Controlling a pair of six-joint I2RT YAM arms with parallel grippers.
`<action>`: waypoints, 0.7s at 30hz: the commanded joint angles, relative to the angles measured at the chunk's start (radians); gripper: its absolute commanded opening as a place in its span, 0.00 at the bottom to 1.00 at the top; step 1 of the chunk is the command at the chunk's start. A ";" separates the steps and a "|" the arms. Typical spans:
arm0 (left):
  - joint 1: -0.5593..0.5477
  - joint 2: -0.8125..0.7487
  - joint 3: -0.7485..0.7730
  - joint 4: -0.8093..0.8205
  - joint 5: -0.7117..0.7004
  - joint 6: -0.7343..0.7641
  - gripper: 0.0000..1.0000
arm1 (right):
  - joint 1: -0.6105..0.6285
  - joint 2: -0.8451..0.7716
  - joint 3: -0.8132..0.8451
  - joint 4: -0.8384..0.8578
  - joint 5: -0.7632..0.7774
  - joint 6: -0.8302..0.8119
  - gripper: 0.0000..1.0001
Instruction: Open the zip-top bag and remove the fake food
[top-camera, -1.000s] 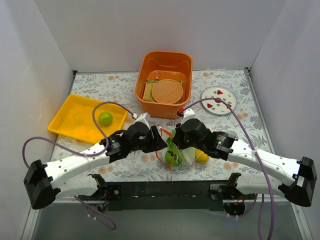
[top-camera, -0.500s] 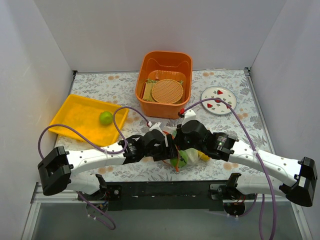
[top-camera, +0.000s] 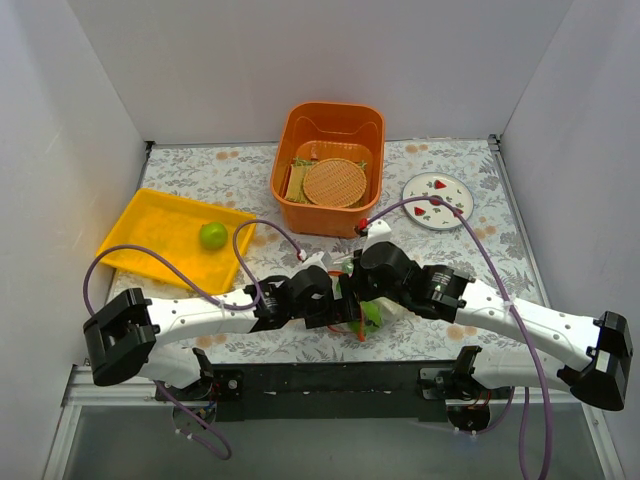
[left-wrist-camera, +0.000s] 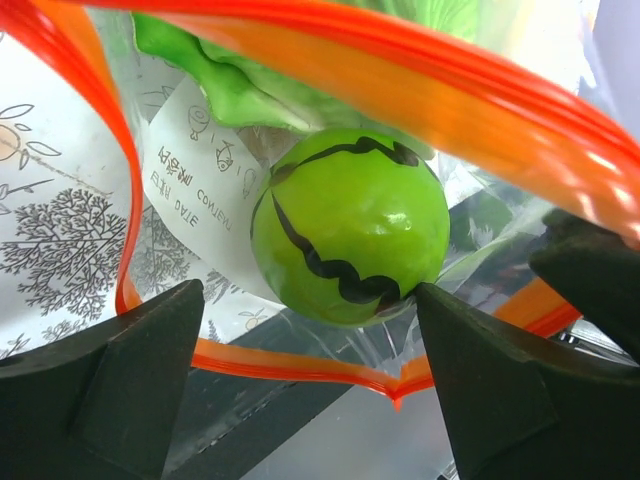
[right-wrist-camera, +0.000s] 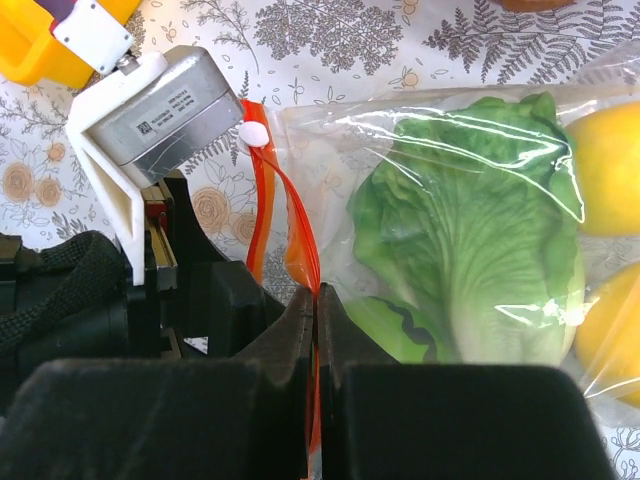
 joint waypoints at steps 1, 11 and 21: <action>-0.012 -0.002 -0.028 0.162 -0.016 -0.024 0.84 | 0.034 0.006 0.007 0.077 -0.014 0.044 0.01; -0.024 -0.030 -0.133 0.418 -0.030 -0.055 0.85 | 0.066 0.000 0.018 0.063 0.011 0.057 0.01; -0.039 0.027 -0.115 0.432 -0.121 -0.076 0.84 | 0.106 0.027 0.058 0.037 0.037 0.065 0.01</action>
